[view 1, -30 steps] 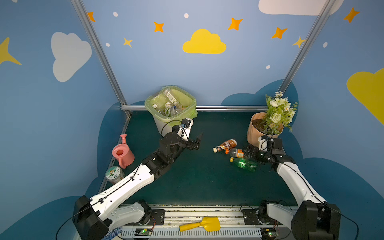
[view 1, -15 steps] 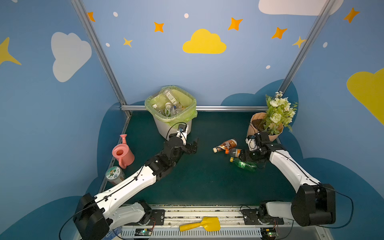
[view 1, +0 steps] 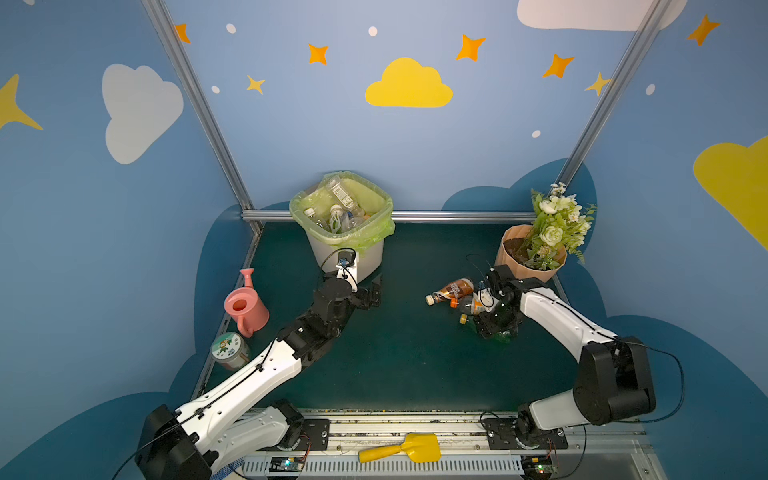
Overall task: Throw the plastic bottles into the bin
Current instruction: 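Lower the right gripper onto the green yellow-cap bottle and close it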
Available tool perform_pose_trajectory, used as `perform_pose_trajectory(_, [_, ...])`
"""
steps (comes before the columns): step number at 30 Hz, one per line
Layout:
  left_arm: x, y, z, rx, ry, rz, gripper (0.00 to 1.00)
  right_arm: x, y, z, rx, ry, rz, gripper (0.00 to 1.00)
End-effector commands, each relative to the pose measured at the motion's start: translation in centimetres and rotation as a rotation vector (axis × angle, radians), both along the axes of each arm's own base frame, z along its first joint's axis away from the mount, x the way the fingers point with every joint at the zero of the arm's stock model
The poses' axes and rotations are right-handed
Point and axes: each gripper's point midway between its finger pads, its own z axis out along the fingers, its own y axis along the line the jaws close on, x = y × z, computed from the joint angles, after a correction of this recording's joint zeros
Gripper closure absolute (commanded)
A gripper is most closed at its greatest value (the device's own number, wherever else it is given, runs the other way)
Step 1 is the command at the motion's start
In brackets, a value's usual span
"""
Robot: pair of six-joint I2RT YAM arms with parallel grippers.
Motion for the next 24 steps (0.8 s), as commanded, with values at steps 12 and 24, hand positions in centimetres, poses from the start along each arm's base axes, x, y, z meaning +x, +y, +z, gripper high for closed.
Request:
perform_pose_trajectory(12, [-0.4, 1.5, -0.5, -0.031, 0.014, 0.019, 0.0, -1.7, 2.1, -1.8, -0.023, 0.126, 0.133, 0.32])
perform_pose_trajectory(24, [-0.9, 2.4, -0.4, -0.039, 0.008, 0.039, 0.0, 0.4, 1.1, -1.7, -0.138, 0.042, 0.151, 0.21])
